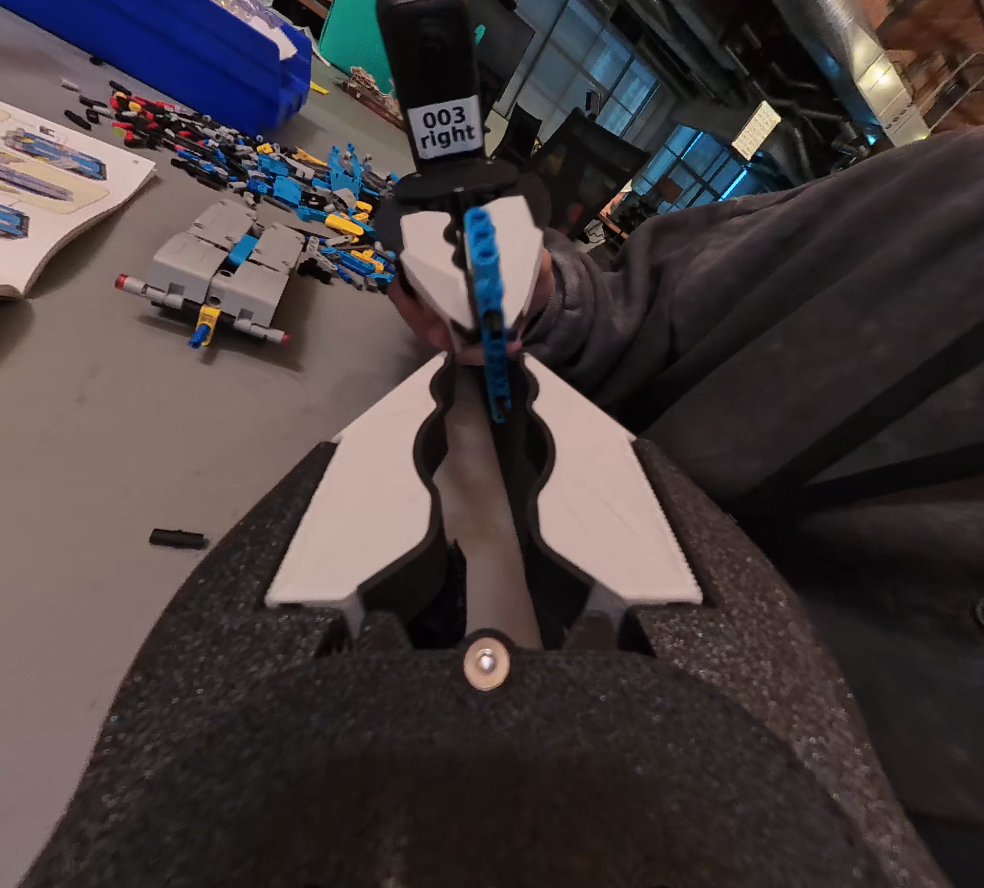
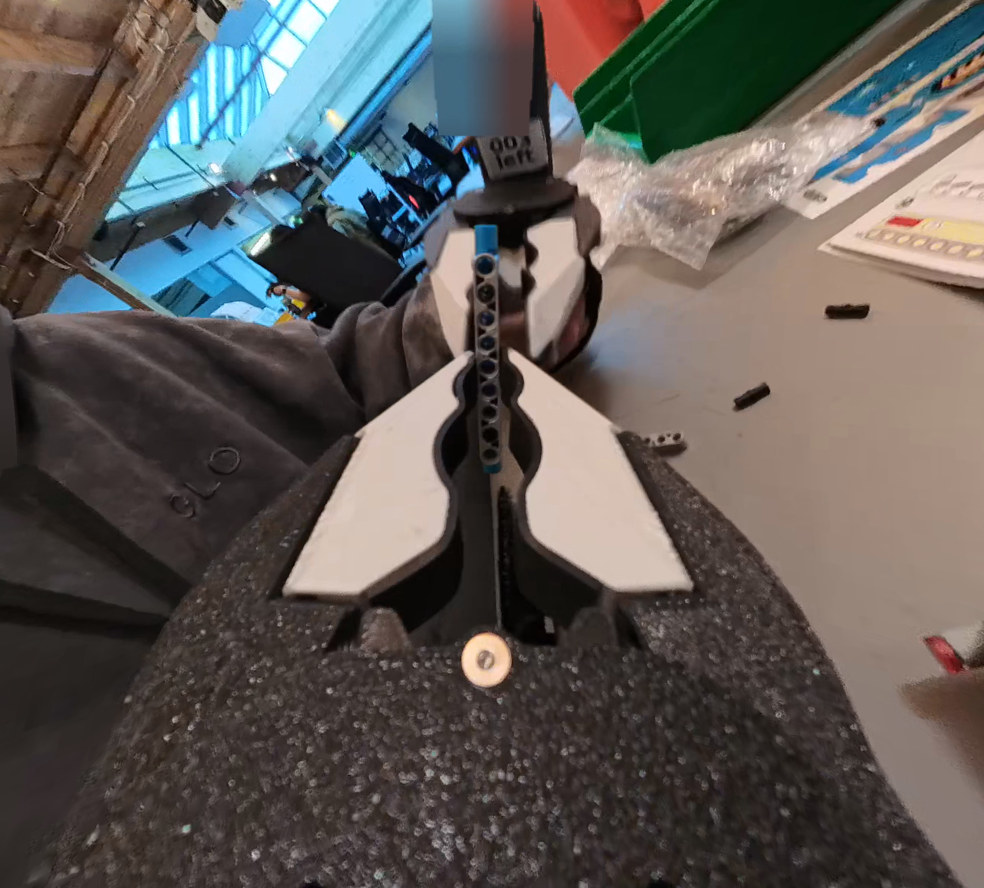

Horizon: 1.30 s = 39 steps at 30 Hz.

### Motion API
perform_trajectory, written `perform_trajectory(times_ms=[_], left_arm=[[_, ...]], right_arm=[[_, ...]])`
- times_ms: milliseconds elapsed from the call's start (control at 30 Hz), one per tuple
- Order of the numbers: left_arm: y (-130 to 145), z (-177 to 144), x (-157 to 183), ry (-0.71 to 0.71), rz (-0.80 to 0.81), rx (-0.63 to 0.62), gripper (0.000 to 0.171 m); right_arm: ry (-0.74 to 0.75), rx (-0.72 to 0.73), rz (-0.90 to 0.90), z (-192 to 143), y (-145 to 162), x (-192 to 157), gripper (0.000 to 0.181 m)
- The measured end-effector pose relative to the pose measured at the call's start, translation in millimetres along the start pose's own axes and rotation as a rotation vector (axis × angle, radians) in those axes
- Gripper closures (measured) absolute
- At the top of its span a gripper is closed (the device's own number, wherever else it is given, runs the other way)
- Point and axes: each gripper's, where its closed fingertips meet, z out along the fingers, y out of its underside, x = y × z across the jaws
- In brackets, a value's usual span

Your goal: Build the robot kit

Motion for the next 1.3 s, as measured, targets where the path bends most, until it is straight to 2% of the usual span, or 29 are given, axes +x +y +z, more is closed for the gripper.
perform_trajectory(times_ms=[33, 100, 167, 200, 267, 300, 400, 833, 867, 900, 933, 1000, 1033, 1067, 1167, 1300], left_arm=[[-0.2, 2.3, -0.5, -0.001, -0.004, 0.012, 0.151], [-3.4, 4.6, 1.5, 0.017, -0.017, 0.051, 0.165], [-3.8, 6.0, -2.3, -0.022, 0.001, 0.060, 0.166], [-0.5, 6.9, -0.4, -0.018, 0.008, 0.033, 0.166], [5.9, 9.2, 0.5, -0.038, 0.030, -0.016, 0.166], [8.4, 11.0, 3.6, -0.028, 0.030, -0.033, 0.166], [15.6, 14.9, 6.7, -0.028, 0.040, -0.079, 0.166], [18.9, 17.4, 2.1, -0.074, 0.054, -0.103, 0.165], [19.7, 15.2, -0.5, -0.102, 0.071, -0.122, 0.163], [21.6, 10.4, -5.4, -0.147, 0.082, -0.162, 0.141], [21.9, 3.0, -15.8, -0.225, 0.088, -0.205, 0.127], [23.3, -19.2, -49.1, -0.470, 0.090, -0.279, 0.153], [30.3, -30.4, -62.9, -0.591, 0.048, -0.330, 0.154], [37.5, -34.1, -65.7, -0.651, 0.002, -0.367, 0.154], [49.5, -25.2, -57.6, -0.714, 0.059, -0.435, 0.144], [66.2, -22.6, -59.5, -0.772, 0.124, -0.534, 0.141]], right_arm=[[-0.012, 0.038, -0.010, -0.2, -5.0, -2.7, 0.175], [0.017, 0.054, -0.020, 0.4, -6.5, 1.2, 0.175], [0.031, 0.064, -0.024, -1.2, -7.8, 4.7, 0.175], [0.016, 0.053, -0.032, -1.0, -6.8, 2.8, 0.175], [-0.009, 0.044, -0.041, 1.8, -7.2, -1.0, 0.159], [-0.018, 0.016, -0.043, 4.4, -3.6, -1.5, 0.158], [-0.016, 0.003, -0.106, 7.8, -2.8, -6.5, 0.171], [0.006, 0.026, -0.083, 4.4, -5.5, -1.5, 0.175], [0.027, 0.028, -0.095, 2.9, -6.8, 0.9, 0.176], [0.067, 0.055, -0.128, -1.7, -12.5, 4.8, 0.176], [0.107, 0.079, -0.153, -8.2, -18.7, 9.4, 0.175], [0.210, 0.105, -0.181, -20.9, -25.8, 25.4, 0.175], [0.273, 0.104, -0.200, -26.1, -26.6, 34.8, 0.176], [0.330, 0.101, -0.219, -30.1, -27.2, 42.0, 0.176], [0.413, 0.096, -0.277, -33.5, -28.7, 48.6, 0.175], [0.394, 0.076, -0.260, -25.7, -22.4, 48.5, 0.175]])
